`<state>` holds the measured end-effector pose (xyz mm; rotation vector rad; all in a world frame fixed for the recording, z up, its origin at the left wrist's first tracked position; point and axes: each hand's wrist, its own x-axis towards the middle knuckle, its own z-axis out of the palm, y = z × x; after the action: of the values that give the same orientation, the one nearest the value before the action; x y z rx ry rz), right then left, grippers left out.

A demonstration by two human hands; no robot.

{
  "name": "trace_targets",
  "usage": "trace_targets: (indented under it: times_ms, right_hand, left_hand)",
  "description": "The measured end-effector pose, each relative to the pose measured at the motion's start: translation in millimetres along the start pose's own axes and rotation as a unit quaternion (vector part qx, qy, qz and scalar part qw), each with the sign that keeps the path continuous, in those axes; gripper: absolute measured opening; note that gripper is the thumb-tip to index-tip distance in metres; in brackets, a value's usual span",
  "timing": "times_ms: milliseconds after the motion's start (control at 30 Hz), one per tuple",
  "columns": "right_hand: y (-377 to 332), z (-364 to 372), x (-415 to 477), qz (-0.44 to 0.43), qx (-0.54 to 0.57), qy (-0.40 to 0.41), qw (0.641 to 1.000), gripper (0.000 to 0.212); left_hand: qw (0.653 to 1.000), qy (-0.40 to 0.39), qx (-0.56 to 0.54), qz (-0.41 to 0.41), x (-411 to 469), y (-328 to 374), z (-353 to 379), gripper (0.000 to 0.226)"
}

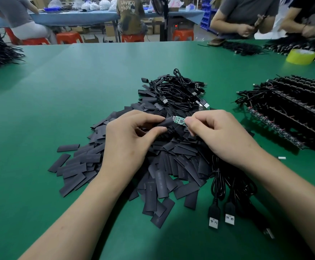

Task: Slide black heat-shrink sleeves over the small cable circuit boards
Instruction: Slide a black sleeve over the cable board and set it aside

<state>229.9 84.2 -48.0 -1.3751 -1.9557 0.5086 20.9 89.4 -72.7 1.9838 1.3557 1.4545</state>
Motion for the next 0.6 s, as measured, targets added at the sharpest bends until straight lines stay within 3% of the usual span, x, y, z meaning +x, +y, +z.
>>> trace_targets:
  times_ms: [600]
  right_hand:
    - [1.3,0.8,-1.0,-0.021,-0.039,-0.05,0.998,0.042]
  left_hand:
    - [0.992,-0.041,0.066,0.095,0.6,-7.2,-4.3,0.016]
